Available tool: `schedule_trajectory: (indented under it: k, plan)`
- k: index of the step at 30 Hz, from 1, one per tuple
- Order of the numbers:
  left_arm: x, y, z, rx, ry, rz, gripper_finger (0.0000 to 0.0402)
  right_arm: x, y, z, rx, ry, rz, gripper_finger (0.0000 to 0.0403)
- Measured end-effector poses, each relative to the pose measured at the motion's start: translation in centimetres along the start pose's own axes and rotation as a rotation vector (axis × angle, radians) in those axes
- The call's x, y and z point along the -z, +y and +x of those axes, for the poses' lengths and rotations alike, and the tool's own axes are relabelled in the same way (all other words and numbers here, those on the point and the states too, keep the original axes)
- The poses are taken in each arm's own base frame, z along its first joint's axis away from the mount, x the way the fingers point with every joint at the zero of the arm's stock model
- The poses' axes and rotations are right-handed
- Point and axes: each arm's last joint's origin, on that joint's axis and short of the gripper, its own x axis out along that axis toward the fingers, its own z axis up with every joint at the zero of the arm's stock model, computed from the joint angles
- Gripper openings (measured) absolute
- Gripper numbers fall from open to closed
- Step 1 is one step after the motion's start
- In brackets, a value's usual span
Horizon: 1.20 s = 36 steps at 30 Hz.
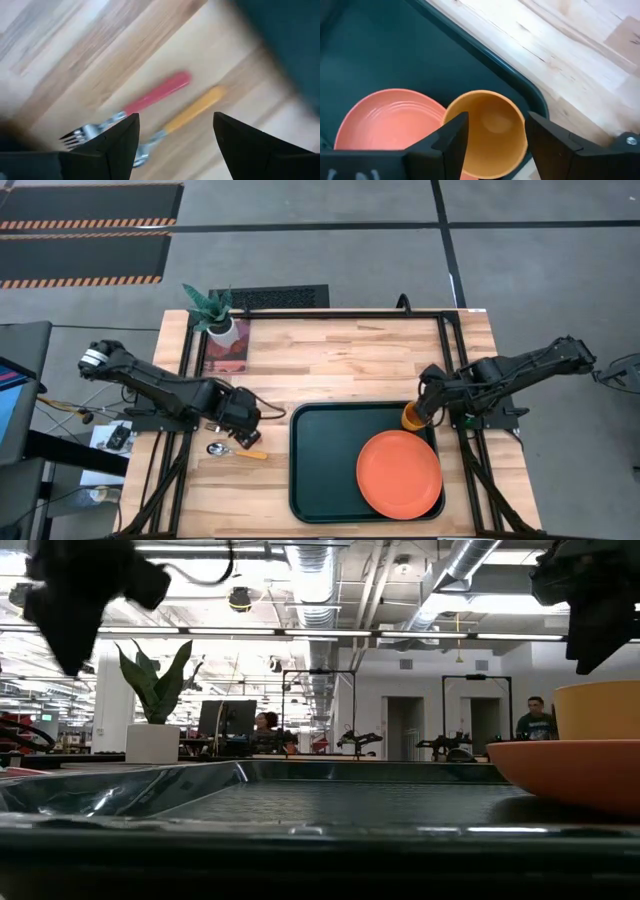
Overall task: Pick and place plate/cup/fork/spoon on tray
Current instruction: Put the pink fork next to the orange plate on the black tray
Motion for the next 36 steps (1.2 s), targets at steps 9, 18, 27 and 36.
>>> schedule_trajectory:
  k: [9, 18, 27, 36]
  plan:
    - [2.0, 1.9, 3.9, -0.103, 0.069, 0.184, 0.024, -0.1, 0.2, 0.0, -0.025, -0.008, 0.017, 0.0214]
    - [2.7, 3.4, 6.7, -0.117, 0.084, 0.201, 0.024, -0.1, 0.2, 0.0, -0.025, -0.007, 0.032, 0.0214]
    - [3.5, 4.8, 8.7, -0.132, 0.132, 0.217, 0.0223, -0.1, 0.2, 0.0, -0.025, -0.007, 0.032, 0.0212]
    - [3.7, 5.6, 9.5, -0.159, 0.117, 0.146, 0.0062, -0.1, 0.3, 0.0, -0.036, 0.001, 0.053, 0.0212]
